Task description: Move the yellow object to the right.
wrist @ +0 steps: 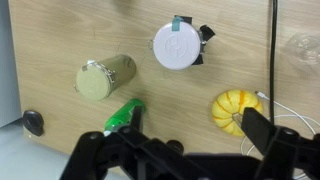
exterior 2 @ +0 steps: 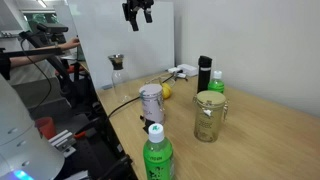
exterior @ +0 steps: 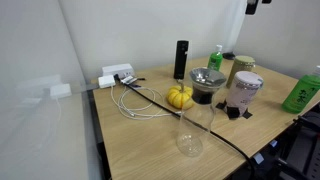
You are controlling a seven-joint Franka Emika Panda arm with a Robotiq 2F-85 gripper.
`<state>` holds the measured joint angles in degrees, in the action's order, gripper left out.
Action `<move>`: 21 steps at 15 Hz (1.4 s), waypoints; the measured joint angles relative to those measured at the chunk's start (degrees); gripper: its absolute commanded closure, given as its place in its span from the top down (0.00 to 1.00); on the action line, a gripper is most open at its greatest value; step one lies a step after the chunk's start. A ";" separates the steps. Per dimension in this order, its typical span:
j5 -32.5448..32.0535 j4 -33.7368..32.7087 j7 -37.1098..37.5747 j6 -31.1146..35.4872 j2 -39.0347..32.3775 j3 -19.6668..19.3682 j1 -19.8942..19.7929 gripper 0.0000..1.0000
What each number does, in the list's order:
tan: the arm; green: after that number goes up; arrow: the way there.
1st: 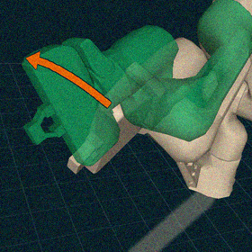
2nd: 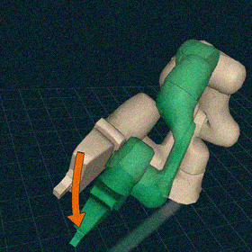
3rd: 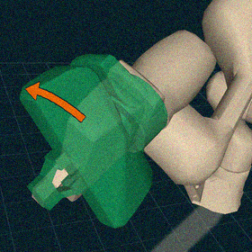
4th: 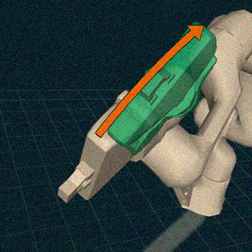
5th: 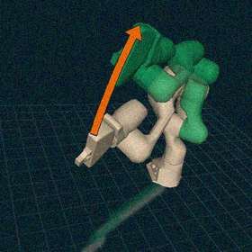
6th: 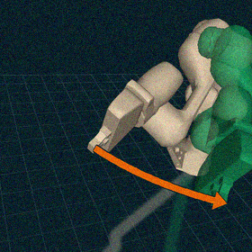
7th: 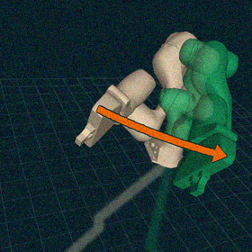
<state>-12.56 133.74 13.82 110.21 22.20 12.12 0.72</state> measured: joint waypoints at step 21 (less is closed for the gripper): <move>9.08 0.00 -3.84 4.07 -2.20 -0.26 7.84 1.00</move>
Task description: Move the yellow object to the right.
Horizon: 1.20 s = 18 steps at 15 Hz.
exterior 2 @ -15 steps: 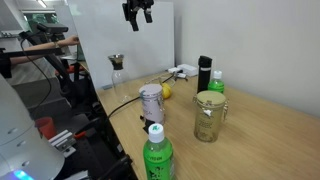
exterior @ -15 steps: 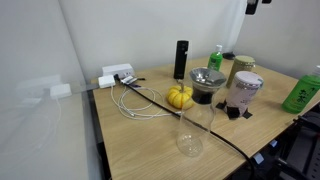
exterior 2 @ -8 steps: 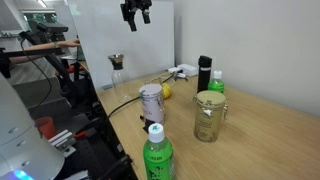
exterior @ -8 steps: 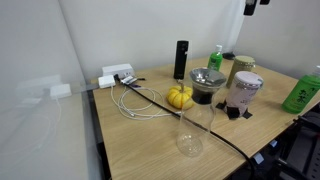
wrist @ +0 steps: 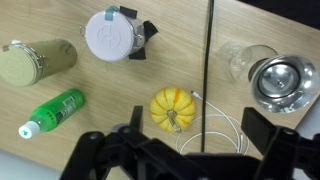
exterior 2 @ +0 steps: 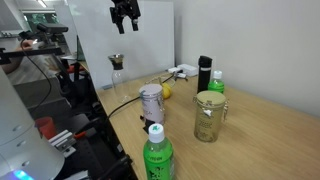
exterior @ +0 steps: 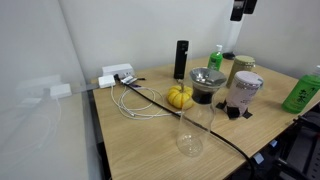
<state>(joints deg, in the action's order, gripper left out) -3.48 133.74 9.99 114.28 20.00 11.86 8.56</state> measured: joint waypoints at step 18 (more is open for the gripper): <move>-0.65 -0.19 2.48 12.05 -4.42 0.47 0.02 1.00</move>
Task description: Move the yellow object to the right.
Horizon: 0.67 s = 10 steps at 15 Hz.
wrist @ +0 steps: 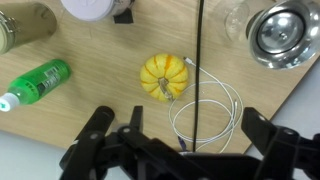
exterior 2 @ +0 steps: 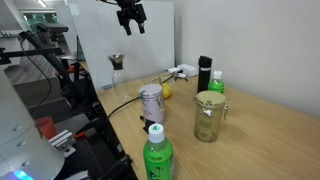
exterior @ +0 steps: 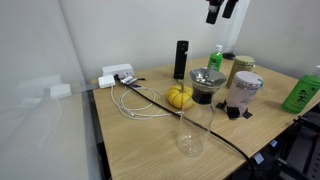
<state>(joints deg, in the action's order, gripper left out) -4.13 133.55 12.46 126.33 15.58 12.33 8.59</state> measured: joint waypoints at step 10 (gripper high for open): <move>0.00 -8.63 3.89 1.45 -19.85 -0.65 -0.17 1.00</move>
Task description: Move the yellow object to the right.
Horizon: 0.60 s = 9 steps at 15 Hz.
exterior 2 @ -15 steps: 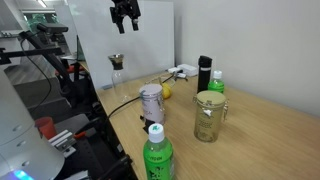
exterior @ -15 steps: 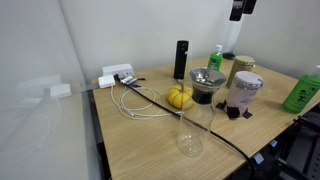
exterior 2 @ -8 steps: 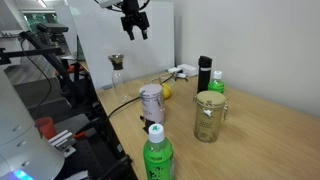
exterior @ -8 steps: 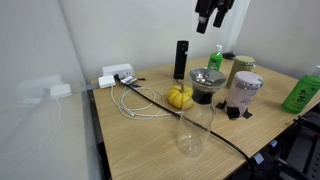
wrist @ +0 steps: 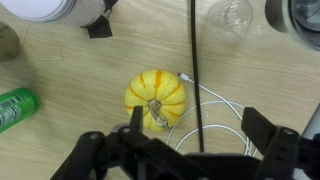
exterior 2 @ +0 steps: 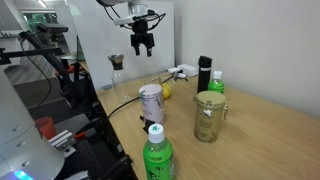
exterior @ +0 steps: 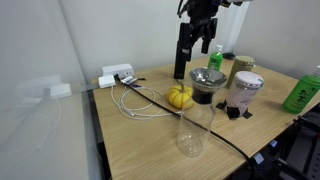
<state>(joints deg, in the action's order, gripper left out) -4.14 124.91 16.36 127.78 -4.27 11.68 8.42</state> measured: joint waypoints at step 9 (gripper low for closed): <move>-0.90 -0.40 0.94 -0.31 0.07 -0.33 0.14 1.00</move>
<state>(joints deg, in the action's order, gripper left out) -5.03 124.52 17.30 127.47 -4.20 11.35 8.56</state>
